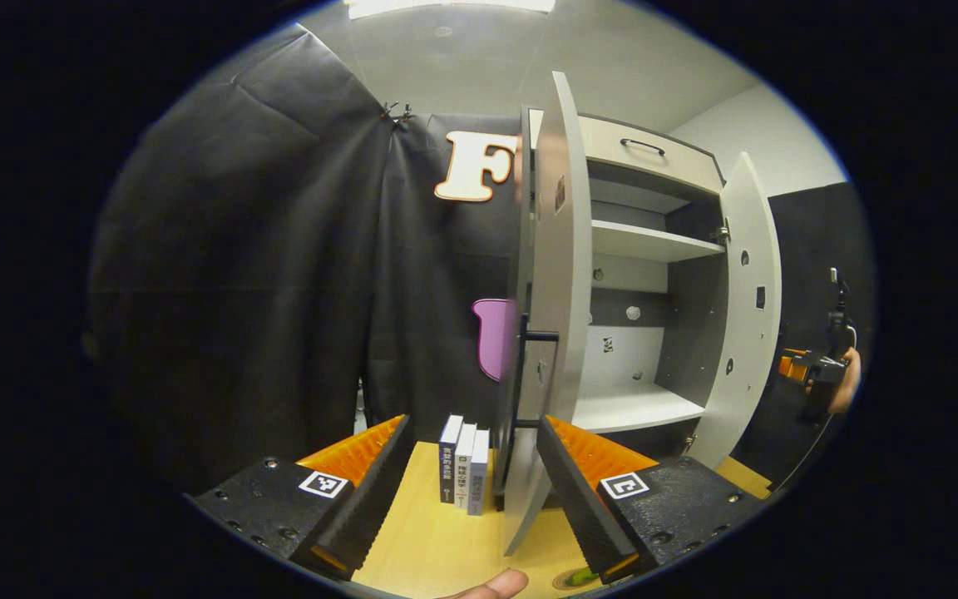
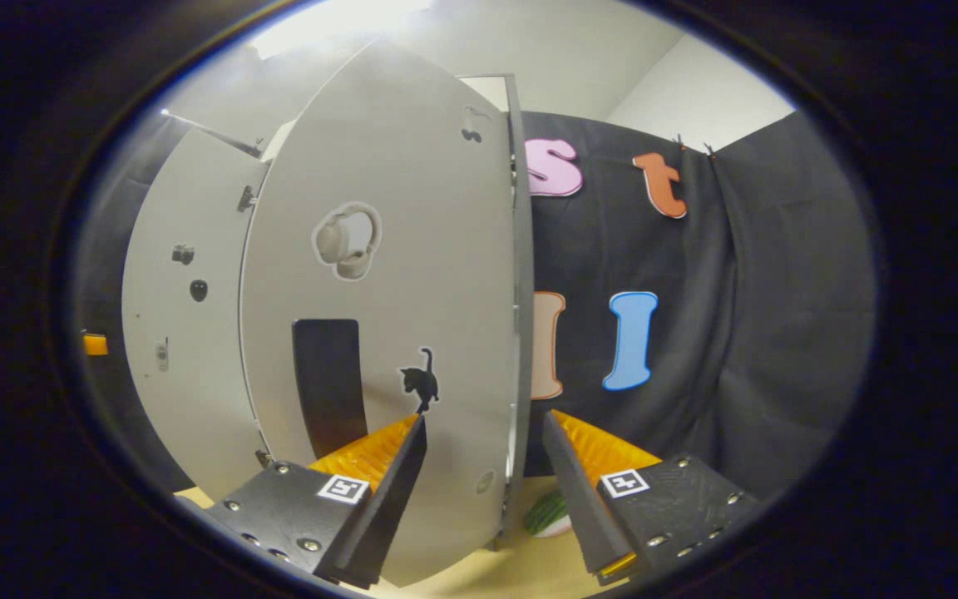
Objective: Grasp the bottle in the cabinet with the left hand and place it on the coaster, then close the right door with the right hand and the left door with the left hand.
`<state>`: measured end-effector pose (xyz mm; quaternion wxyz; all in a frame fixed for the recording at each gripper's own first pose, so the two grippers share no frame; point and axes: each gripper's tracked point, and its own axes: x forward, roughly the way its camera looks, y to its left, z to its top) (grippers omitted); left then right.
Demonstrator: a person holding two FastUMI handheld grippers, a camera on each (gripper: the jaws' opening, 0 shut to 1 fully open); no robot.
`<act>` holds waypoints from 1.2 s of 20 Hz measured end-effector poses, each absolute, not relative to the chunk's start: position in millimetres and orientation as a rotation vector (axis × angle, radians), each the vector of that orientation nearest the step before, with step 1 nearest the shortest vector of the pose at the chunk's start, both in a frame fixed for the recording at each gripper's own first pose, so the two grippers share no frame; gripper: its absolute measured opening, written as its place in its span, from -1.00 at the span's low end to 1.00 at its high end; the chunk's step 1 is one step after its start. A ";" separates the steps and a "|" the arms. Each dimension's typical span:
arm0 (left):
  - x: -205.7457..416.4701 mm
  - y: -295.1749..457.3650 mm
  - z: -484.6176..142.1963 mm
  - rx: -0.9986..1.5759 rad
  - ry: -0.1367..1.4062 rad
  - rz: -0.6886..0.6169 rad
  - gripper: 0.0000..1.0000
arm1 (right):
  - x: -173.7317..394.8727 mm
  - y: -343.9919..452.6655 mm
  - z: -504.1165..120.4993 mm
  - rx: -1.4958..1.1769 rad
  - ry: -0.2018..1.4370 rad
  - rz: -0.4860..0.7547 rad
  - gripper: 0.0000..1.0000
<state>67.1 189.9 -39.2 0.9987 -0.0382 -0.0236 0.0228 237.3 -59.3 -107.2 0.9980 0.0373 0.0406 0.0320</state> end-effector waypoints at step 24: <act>171.1 238.6 -32.7 0.025 -0.049 0.047 0.89 | 167.3 -31.5 -81.4 0.223 0.077 0.022 0.87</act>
